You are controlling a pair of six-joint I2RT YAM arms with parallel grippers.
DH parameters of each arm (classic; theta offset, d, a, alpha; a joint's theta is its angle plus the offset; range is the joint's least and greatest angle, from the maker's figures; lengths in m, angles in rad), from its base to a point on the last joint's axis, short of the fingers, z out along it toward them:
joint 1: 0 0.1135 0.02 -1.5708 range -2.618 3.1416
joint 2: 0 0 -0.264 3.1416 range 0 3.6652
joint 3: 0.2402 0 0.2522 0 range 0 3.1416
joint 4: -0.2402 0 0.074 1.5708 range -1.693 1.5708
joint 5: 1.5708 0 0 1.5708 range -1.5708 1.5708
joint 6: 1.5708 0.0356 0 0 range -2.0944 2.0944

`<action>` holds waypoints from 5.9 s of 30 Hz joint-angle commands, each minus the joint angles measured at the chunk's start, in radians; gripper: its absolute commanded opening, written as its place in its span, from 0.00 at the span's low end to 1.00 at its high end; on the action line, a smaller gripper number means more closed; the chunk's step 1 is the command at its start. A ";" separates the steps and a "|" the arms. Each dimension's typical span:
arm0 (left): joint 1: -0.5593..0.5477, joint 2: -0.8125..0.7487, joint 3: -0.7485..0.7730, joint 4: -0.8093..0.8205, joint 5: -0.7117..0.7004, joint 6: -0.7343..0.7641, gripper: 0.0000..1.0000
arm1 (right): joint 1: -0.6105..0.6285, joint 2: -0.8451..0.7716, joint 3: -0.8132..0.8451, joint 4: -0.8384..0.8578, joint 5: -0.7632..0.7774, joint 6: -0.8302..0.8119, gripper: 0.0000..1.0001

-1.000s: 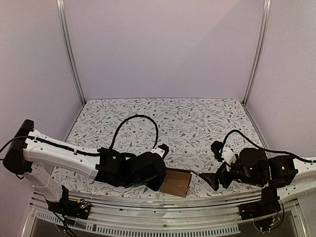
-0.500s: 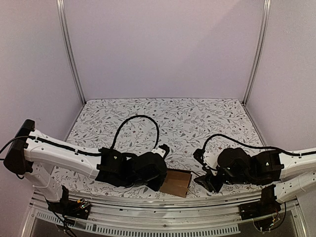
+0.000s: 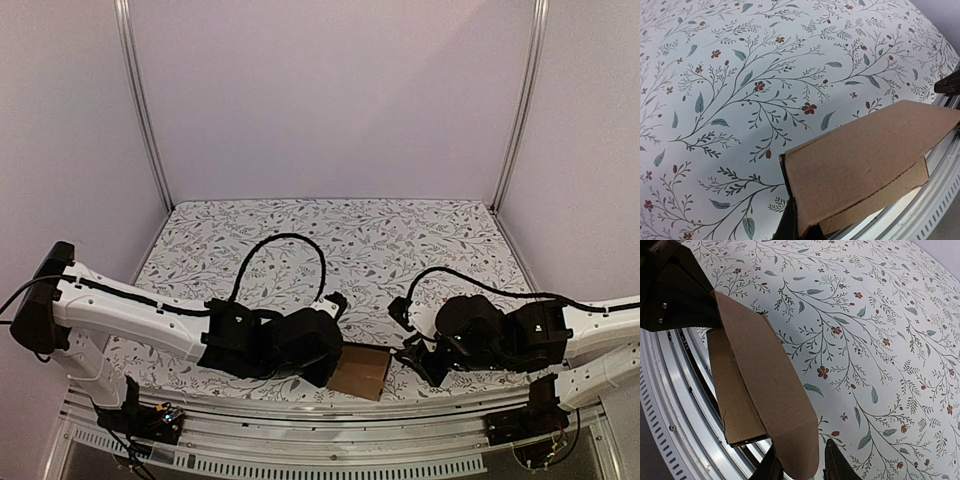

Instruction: Fold the paper box

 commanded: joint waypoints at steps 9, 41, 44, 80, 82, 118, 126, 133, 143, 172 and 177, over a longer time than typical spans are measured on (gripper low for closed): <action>-0.017 0.075 -0.016 -0.174 0.107 -0.051 0.00 | -0.003 0.061 0.057 -0.060 -0.008 0.032 0.00; -0.015 0.161 0.070 -0.245 -0.072 -0.194 0.00 | -0.006 0.255 0.225 0.008 -0.011 0.289 0.00; -0.016 0.161 0.087 -0.249 -0.099 -0.198 0.00 | -0.017 0.259 0.223 0.007 -0.009 0.328 0.00; -0.028 0.094 0.037 -0.293 -0.344 -0.287 0.00 | -0.118 0.455 0.221 0.338 -0.049 0.303 0.00; -0.028 0.095 0.036 -0.293 -0.346 -0.293 0.00 | -0.122 0.445 0.225 0.315 -0.067 0.318 0.00; -0.058 0.116 0.062 -0.322 -0.392 -0.320 0.00 | -0.162 0.451 0.352 0.076 -0.331 0.699 0.00; -0.073 0.117 0.062 -0.319 -0.396 -0.329 0.00 | -0.162 0.471 0.351 0.086 -0.316 0.741 0.00; -0.082 0.109 0.054 -0.316 -0.402 -0.334 0.00 | -0.155 0.503 0.350 0.067 -0.298 0.726 0.00; -0.084 0.080 0.024 -0.289 -0.379 -0.345 0.00 | -0.089 0.560 0.341 0.035 -0.152 0.683 0.00; -0.043 -0.386 -0.219 -0.005 -0.040 -0.047 0.70 | 0.029 0.612 0.364 0.017 0.143 0.520 0.00; 0.008 -0.501 -0.218 -0.018 0.027 0.030 0.69 | 0.034 0.614 0.362 0.044 0.179 0.468 0.00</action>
